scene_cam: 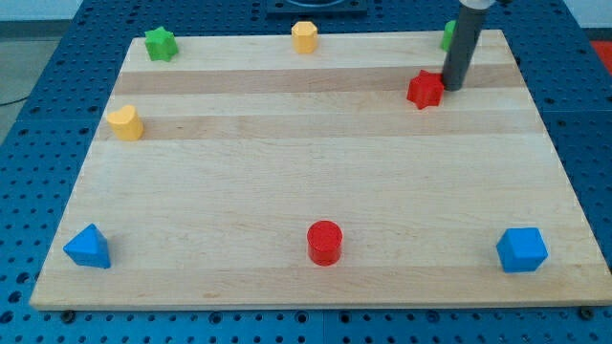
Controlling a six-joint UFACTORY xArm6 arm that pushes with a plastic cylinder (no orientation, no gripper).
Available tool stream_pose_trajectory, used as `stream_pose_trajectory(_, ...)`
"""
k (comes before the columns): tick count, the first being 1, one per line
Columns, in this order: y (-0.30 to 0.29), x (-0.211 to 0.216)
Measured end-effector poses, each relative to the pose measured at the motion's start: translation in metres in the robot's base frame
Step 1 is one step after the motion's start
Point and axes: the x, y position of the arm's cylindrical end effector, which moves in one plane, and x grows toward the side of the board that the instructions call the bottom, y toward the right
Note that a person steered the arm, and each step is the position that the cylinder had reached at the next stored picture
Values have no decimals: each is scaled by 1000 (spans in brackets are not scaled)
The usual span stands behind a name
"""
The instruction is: Push the blue cube towards the center right
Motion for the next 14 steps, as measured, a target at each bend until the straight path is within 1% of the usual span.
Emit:
stream_pose_trajectory(1, -40, 10)
stream_pose_trajectory(2, -87, 38)
stream_pose_trajectory(3, -95, 59)
stream_pose_trajectory(4, -26, 64)
stream_pose_trajectory(5, 50, 109)
stream_pose_trajectory(6, 118, 163)
stream_pose_trajectory(7, 129, 221)
stream_pose_trajectory(8, 116, 279)
stream_pose_trajectory(9, 93, 304)
stream_pose_trajectory(10, 47, 304)
stream_pose_trajectory(11, 13, 300)
stream_pose_trajectory(13, 75, 292)
stream_pose_trajectory(14, 51, 287)
